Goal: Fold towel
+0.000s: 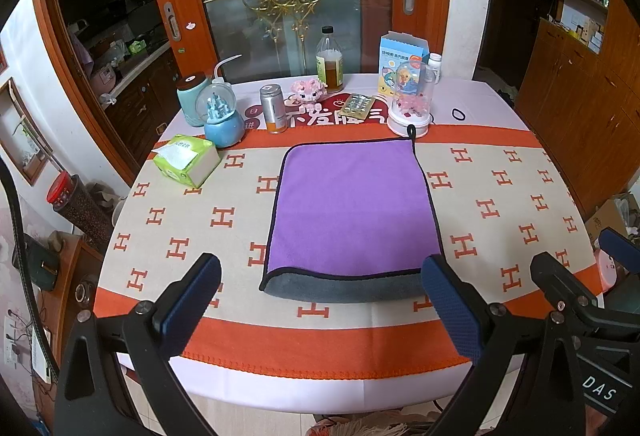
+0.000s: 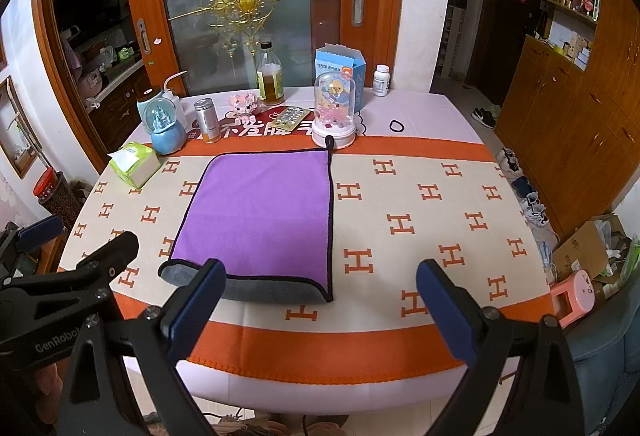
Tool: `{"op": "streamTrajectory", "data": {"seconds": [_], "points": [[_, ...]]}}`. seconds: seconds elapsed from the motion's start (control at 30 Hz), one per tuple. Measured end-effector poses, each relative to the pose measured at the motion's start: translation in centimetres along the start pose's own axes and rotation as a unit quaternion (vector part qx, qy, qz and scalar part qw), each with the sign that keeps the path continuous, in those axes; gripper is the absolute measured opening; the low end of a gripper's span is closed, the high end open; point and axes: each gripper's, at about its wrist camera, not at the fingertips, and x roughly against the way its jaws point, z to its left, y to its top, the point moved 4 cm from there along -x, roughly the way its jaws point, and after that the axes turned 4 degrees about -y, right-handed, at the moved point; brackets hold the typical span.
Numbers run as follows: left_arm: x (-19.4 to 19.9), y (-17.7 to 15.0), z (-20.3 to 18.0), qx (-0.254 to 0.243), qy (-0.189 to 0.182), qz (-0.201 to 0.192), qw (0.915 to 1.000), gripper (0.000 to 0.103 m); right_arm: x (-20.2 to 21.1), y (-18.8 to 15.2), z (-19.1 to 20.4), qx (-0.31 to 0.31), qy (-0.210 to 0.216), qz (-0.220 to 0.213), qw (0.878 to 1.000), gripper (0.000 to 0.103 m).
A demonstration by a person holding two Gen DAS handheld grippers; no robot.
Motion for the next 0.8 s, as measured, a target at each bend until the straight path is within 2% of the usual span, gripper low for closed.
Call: {"op": "streamTrajectory", "data": {"seconds": [0.8], "points": [[-0.01, -0.01, 0.01, 0.000, 0.000, 0.001, 1.0000, 0.100, 0.02, -0.12, 0.32, 0.000, 0.000, 0.000, 1.000, 0.097]]}}
